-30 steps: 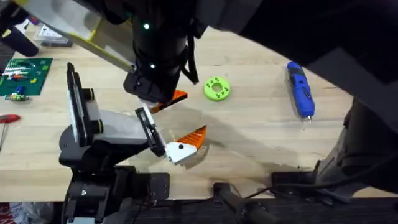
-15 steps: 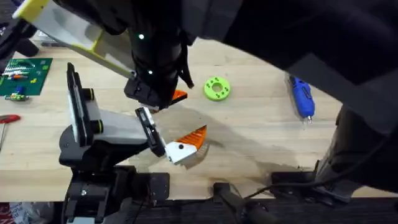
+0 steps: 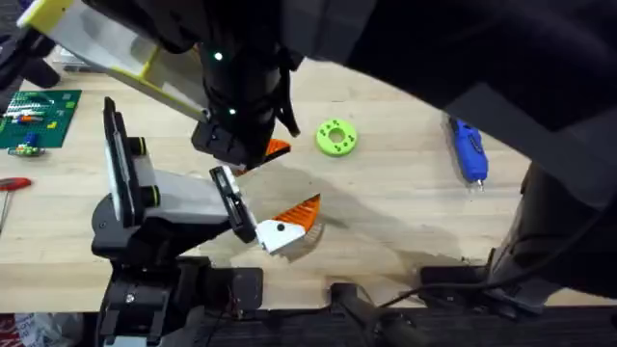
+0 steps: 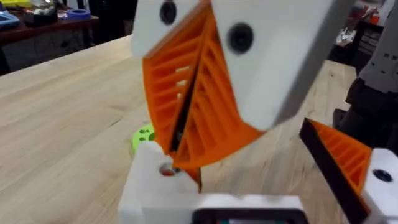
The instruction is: Pick up the gripper from the table and insert it into the empty holder that is missing its gripper. Then pick up a screw, insert it into the mounting hole, and use the screwdriver to tighten it. Finally, clean up the table by picking up the vegetable and placing it into the bucket.
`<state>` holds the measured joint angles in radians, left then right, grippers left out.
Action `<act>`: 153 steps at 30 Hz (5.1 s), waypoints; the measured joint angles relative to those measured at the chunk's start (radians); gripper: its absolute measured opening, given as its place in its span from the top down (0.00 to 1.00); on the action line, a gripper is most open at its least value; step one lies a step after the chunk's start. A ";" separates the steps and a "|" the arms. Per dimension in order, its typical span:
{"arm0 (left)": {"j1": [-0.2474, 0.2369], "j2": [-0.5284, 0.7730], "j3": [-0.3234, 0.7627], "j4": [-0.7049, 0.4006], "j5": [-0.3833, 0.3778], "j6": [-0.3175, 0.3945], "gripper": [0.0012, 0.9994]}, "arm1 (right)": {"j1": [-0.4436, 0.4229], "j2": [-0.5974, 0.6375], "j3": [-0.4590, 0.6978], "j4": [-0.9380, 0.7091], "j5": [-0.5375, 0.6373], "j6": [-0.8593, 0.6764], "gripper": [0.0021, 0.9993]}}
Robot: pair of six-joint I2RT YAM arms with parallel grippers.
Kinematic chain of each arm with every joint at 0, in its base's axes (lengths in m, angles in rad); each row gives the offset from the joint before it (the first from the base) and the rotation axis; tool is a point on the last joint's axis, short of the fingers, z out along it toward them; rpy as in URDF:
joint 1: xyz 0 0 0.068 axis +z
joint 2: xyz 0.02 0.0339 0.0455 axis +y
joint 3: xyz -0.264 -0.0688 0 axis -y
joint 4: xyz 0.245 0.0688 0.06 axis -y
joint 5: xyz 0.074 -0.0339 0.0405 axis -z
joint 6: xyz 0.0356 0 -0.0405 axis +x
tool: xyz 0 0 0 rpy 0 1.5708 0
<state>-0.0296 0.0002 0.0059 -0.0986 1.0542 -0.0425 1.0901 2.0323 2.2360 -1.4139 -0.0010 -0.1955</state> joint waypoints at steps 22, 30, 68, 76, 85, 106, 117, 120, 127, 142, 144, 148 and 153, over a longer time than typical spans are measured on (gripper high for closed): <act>0.000 0.000 0.000 0.000 0.000 0.000 0.01 | -0.003 0.000 0.000 0.008 0.000 -0.012 0.99; 0.000 0.000 0.000 0.000 0.000 0.000 0.01 | -0.003 0.000 0.000 0.008 0.000 -0.014 0.99; 0.000 0.000 0.000 0.000 0.000 0.000 0.01 | -0.003 0.000 0.000 -0.002 0.000 -0.015 0.99; 0.000 0.000 0.000 0.000 0.000 0.000 0.01 | -0.003 0.000 0.000 0.012 0.000 -0.015 0.99; 0.000 0.000 0.000 0.000 0.000 0.000 0.01 | -0.003 0.000 0.000 0.011 0.000 -0.015 0.99; 0.000 0.000 0.000 0.000 0.000 -0.008 0.01 | -0.004 0.030 0.000 0.005 0.000 -0.016 0.99; 0.000 0.000 0.000 -0.001 0.000 -0.010 0.01 | -0.005 0.030 0.000 -0.004 0.000 -0.016 0.99; 0.000 0.000 0.000 0.000 0.000 -0.010 0.01 | -0.005 0.030 0.000 -0.003 0.000 -0.017 0.99; 0.000 0.000 0.000 0.000 0.000 -0.010 0.01 | -0.005 0.030 0.000 -0.003 0.000 -0.026 0.99; 0.000 0.000 0.000 0.000 0.000 -0.010 0.01 | -0.005 0.030 0.000 -0.002 0.000 -0.053 1.00; 0.000 0.000 0.000 0.000 0.000 -0.010 0.01 | -0.005 0.030 0.000 -0.002 0.000 -0.053 1.00; 0.000 0.000 0.000 0.000 0.000 -0.010 0.01 | -0.005 0.030 0.000 -0.002 0.000 -0.053 1.00; 0.000 0.000 0.000 0.000 0.000 -0.010 0.01 | -0.005 0.030 0.000 0.005 0.001 -0.053 0.97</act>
<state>-0.0296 0.0002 0.0059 -0.0990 1.0542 -0.0525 1.0851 2.0620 2.2360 -1.4091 -0.0002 -0.2485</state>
